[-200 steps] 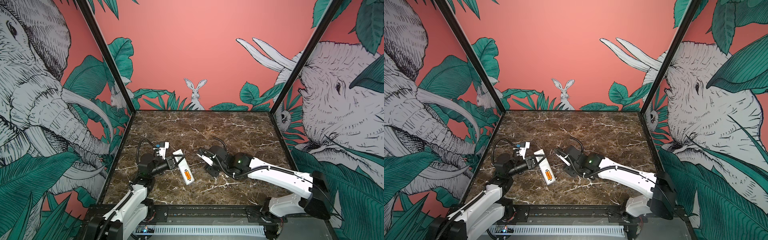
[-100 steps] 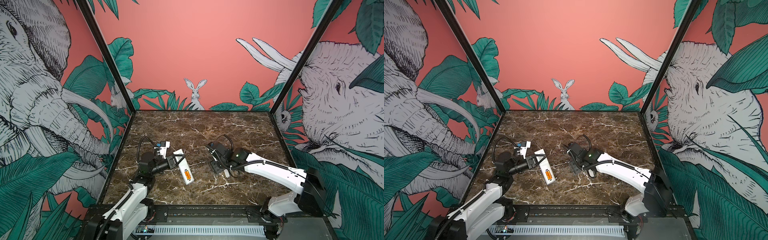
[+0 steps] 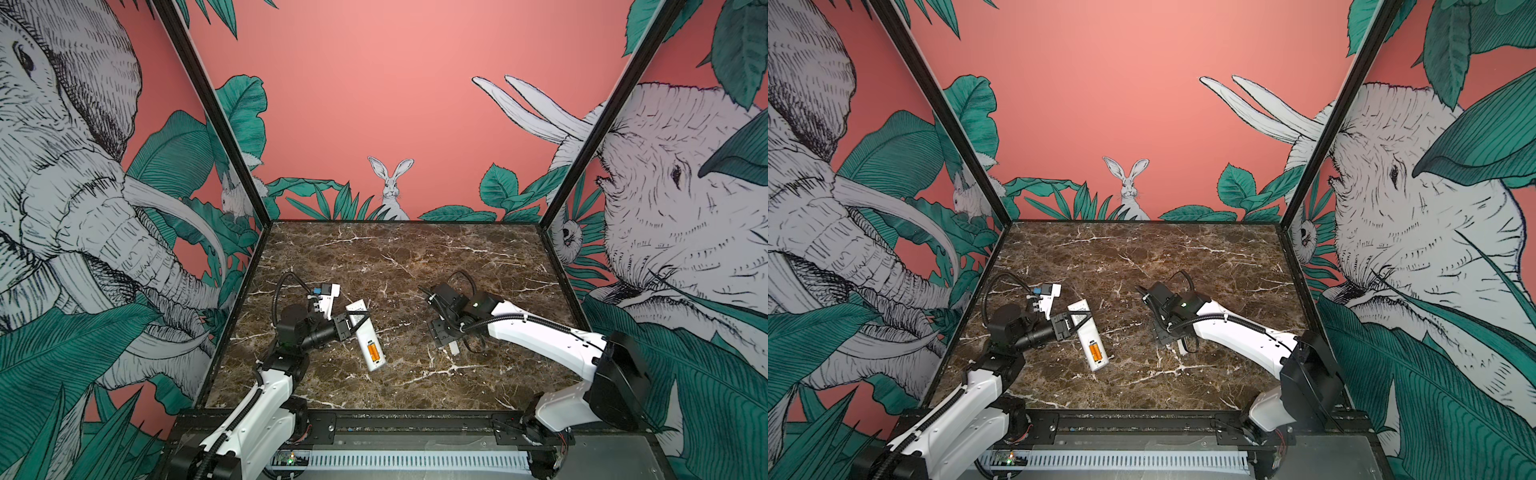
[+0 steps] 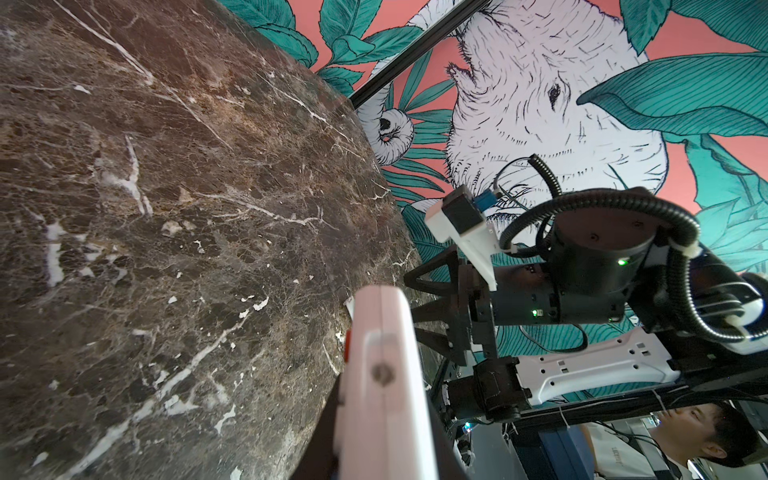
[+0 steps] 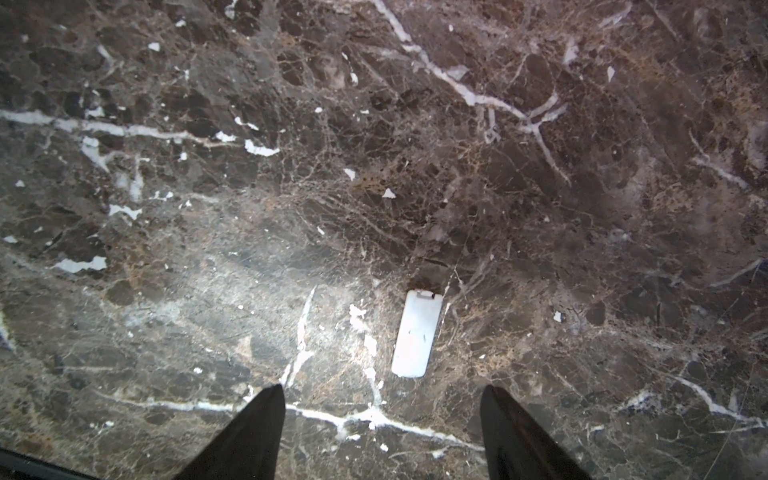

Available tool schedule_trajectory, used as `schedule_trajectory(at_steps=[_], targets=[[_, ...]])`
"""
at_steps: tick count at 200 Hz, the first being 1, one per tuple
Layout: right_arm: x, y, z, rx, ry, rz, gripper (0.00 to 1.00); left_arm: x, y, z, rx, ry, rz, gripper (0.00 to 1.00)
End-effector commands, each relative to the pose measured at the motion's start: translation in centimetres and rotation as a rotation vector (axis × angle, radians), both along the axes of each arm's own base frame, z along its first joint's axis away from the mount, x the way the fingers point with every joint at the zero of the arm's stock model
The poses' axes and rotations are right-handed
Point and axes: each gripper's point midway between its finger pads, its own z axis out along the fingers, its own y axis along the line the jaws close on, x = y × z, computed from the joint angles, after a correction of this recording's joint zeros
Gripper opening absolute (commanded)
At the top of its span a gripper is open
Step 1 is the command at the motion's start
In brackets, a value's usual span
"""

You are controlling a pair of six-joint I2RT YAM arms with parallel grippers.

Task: Load the batteries into the remote control
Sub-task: 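Lower the right gripper onto the white battery cover on the table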

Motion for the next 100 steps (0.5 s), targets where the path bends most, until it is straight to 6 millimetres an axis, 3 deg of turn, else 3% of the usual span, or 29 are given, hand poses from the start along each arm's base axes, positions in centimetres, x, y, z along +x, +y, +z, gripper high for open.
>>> schedule_trajectory(at_steps=[1, 100], targets=[[-0.3, -1.0, -1.3, -0.035, 0.045, -0.039, 0.77, 0.0, -0.1, 1.5, -0.007, -0.066, -0.006, 0.0], [0.4, -2.0, -4.2, -0.038, 0.161, -0.073, 0.77, -0.5, 0.0, 0.6, 0.014, -0.075, -0.003, 0.0]])
